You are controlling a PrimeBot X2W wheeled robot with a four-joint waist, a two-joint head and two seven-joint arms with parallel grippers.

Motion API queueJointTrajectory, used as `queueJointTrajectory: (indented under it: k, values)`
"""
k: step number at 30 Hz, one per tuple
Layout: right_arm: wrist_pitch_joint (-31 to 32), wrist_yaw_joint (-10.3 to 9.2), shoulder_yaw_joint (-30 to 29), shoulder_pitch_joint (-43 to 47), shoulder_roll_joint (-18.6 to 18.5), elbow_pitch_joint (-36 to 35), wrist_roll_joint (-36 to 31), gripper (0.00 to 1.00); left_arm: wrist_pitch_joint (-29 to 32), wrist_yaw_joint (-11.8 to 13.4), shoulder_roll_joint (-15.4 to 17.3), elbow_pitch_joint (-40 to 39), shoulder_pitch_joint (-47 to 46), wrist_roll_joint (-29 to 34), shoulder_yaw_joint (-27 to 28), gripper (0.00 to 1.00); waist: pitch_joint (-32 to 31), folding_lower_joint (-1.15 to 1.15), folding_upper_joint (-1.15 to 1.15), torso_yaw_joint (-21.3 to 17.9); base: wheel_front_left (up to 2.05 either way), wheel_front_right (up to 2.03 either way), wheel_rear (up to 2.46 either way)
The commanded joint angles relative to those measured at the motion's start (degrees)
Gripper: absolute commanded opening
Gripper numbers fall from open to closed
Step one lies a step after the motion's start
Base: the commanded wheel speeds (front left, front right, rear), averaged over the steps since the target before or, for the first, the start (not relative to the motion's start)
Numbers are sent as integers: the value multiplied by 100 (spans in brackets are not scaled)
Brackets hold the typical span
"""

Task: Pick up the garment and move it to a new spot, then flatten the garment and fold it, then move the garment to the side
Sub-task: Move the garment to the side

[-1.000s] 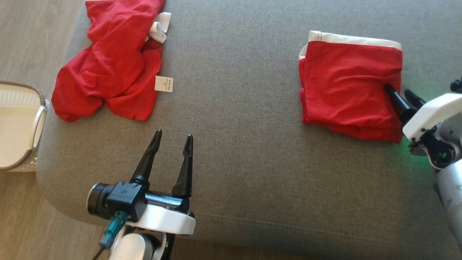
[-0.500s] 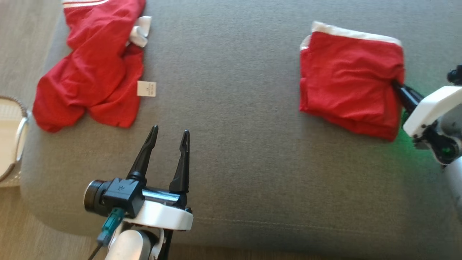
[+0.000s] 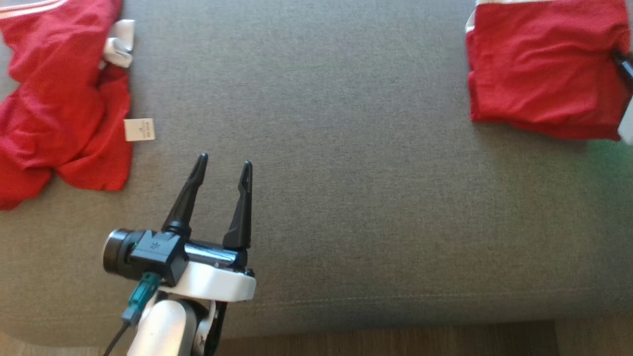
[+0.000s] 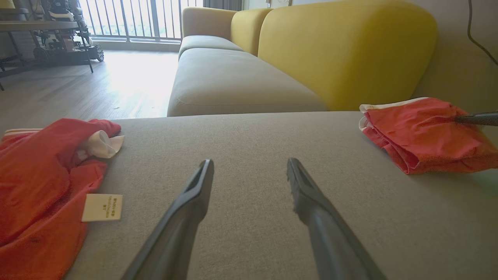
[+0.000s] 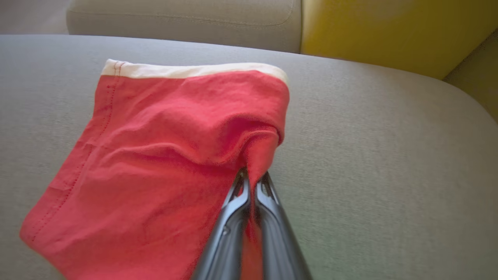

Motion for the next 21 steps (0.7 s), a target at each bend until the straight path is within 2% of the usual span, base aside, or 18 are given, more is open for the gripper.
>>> queueJointTrajectory:
  k: [1, 14, 21]
  values:
    - [28, -2, -24, -143, -221, -201, -107, 0, -28, -43, 10, -213, -176, 77, 235, 100, 148, 0, 0, -133, 0, 0, 0]
    - [44, -2, -494, -363, -640, -661, -786, 0, -28, -312, 21, -238, -310, 353, 442, 100, 517, 0, 0, -447, 0, 0, 0]
    - [302, -2, -536, -352, -798, -1115, -1042, 0, -28, -386, 23, -268, -392, 426, 438, 100, 741, 0, 0, -542, 0, 0, 0]
